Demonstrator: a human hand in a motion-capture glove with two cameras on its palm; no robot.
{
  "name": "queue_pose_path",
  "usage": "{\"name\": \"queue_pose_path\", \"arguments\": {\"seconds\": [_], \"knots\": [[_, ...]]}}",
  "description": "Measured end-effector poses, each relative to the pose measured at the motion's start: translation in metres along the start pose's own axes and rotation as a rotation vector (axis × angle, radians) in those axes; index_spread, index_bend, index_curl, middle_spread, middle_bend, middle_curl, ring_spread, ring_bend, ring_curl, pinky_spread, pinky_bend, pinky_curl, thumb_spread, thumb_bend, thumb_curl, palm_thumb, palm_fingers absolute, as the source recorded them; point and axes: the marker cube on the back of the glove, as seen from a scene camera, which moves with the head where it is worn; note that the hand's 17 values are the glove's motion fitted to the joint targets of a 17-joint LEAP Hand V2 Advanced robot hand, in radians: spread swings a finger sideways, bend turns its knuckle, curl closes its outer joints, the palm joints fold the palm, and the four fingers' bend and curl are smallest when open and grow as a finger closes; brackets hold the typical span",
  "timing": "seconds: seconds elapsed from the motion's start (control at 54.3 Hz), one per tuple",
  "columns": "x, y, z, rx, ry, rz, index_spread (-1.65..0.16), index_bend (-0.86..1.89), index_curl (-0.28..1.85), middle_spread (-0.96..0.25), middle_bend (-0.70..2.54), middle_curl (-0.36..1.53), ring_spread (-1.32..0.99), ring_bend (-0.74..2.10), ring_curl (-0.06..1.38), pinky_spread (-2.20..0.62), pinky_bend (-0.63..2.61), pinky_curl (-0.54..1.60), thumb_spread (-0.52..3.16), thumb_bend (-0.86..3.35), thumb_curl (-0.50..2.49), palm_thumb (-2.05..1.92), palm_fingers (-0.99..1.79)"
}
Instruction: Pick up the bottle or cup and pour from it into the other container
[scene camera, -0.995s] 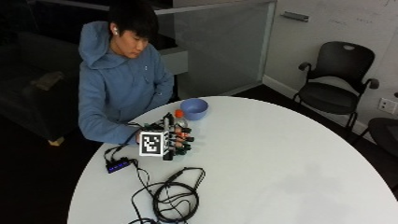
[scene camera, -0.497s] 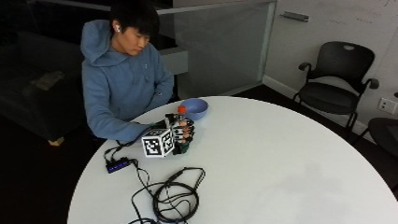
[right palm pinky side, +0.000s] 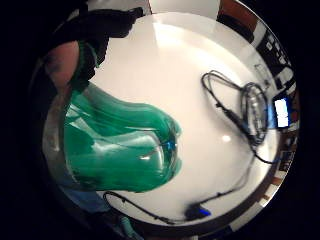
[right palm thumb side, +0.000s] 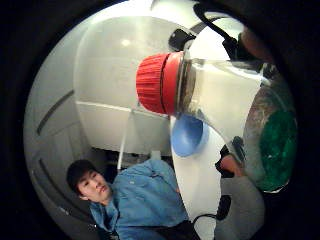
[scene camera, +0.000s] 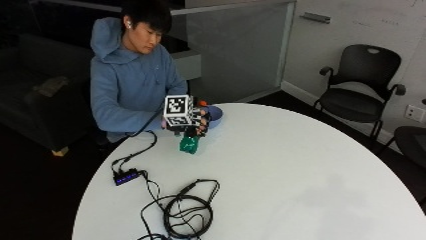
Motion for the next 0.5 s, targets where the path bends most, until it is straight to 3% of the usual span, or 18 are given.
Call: {"name": "queue_pose_path", "arguments": {"seconds": [0.424,0.497], "knots": [[-0.079,-0.019,-0.004,-0.145,0.883,-0.027,-0.20,0.11,0.28,0.01,0.29,0.46,-0.10,0.47,0.40,0.08,0.20,0.35,0.52,-0.03,0.68,1.06,0.97],[-0.095,-0.025,0.001,-0.127,0.948,0.033,-0.20,0.11,0.28,0.01,0.29,0.46,-0.10,0.47,0.40,0.08,0.19,0.35,0.53,-0.03,0.68,1.06,0.97]]}}
